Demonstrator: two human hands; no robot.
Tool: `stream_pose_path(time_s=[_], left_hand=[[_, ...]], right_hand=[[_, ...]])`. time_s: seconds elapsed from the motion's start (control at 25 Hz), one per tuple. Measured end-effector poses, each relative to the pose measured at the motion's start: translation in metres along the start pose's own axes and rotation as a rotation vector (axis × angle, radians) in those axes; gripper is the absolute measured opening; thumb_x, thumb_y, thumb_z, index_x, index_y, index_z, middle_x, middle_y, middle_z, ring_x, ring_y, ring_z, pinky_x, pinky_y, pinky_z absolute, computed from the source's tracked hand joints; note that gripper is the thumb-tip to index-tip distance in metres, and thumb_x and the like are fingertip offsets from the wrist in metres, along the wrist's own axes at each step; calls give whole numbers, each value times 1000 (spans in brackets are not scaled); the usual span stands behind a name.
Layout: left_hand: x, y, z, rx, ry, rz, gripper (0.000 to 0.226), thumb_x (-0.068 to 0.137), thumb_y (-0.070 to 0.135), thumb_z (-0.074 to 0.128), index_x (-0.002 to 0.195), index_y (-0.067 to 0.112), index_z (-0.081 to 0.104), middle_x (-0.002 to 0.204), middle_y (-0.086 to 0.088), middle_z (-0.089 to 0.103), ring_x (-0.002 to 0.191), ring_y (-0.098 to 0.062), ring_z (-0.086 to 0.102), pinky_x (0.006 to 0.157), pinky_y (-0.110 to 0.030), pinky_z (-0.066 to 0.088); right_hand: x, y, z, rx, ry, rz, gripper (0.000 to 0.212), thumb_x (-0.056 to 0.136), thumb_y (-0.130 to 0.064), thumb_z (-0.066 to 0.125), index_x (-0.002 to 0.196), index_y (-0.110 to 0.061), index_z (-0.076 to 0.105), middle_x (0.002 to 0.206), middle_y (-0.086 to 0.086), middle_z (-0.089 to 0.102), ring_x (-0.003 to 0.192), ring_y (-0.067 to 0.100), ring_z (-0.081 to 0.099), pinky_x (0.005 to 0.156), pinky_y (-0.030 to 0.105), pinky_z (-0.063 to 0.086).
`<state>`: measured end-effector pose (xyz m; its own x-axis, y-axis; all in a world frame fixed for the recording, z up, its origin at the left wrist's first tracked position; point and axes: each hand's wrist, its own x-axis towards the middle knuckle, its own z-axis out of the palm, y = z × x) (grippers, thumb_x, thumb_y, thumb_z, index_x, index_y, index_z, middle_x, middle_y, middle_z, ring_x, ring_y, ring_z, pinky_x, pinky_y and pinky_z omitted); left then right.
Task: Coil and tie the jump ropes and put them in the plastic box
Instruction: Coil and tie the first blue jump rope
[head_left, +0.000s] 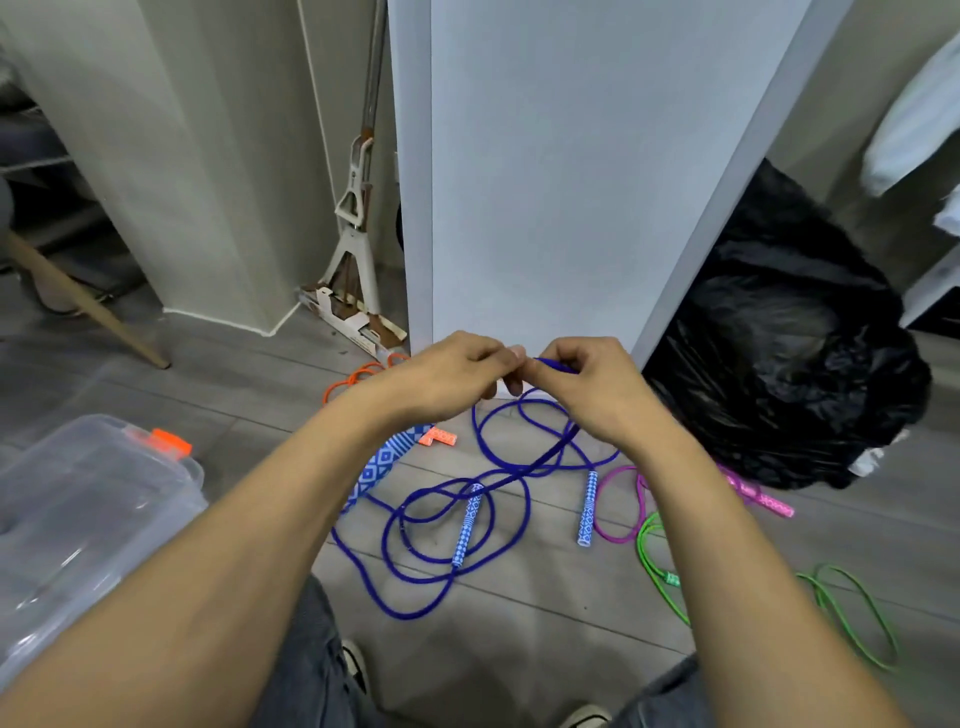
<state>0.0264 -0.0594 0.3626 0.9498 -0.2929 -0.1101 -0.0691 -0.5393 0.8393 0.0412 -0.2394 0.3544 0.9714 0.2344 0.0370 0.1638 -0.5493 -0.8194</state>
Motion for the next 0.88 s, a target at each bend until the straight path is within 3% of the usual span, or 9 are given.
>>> stream_pose_path(time_s=[0.08,0.16,0.28,0.36,0.48,0.56,0.68,0.76,0.88], left_hand=[[-1,-7,-11,43,42,11,37,105,34,42,88,13,66,55,12,46,44,0,42,48,-17,31],[3,-18,-26,117,198,-12,33,104,31,42,85,15,64,62,8,48,49,-2,44,50,-21,33],[9,-33,-46,129,523,-72,33,106,27,39,84,13,60,69,5,54,56,-10,47,50,-20,35],[12,-40,-54,14,632,-136,34,106,26,37,86,10,60,66,0,54,54,-15,46,51,-26,37],[15,-37,-47,-431,542,-228,33,106,19,33,85,8,56,61,-6,52,50,-20,45,50,-26,42],[13,-25,-40,-663,421,-277,30,103,12,33,86,6,56,60,-8,55,50,-22,48,50,-26,46],[11,-16,-34,-736,348,-315,26,98,11,34,88,4,58,54,-6,53,50,-21,48,56,-30,47],[8,-14,-30,-714,309,-303,26,99,13,35,92,4,58,54,-3,52,49,-20,47,58,-32,46],[2,-10,-23,-657,226,-251,30,105,17,36,102,4,63,64,-6,64,57,-21,60,66,-36,54]], right_hand=[[1,1,-6,37,-79,-22,32,93,-38,67,74,-13,69,55,-1,40,48,11,30,47,23,27],[5,9,-15,-14,-87,-16,29,98,-35,61,76,-19,71,55,0,40,49,13,29,49,26,26],[8,28,-38,-181,31,26,30,99,-32,59,75,-20,71,49,-8,45,44,6,34,47,22,31],[8,36,-47,-250,142,74,29,99,-31,58,75,-21,71,58,-8,57,51,8,48,47,17,37],[6,33,-46,-245,283,79,28,100,-29,54,80,-24,71,65,-10,62,60,14,55,55,24,40],[7,23,-34,-141,282,64,31,102,-23,48,83,-24,72,48,-11,49,46,9,41,48,26,31],[9,12,-15,96,207,72,36,101,-8,39,100,-17,74,37,-13,30,38,6,23,40,22,19],[7,2,-4,213,165,51,37,100,-3,39,113,-16,71,47,-13,46,45,11,31,42,22,25],[3,-12,5,391,205,41,24,99,-4,50,115,-17,63,85,-2,76,57,14,59,51,23,46]])
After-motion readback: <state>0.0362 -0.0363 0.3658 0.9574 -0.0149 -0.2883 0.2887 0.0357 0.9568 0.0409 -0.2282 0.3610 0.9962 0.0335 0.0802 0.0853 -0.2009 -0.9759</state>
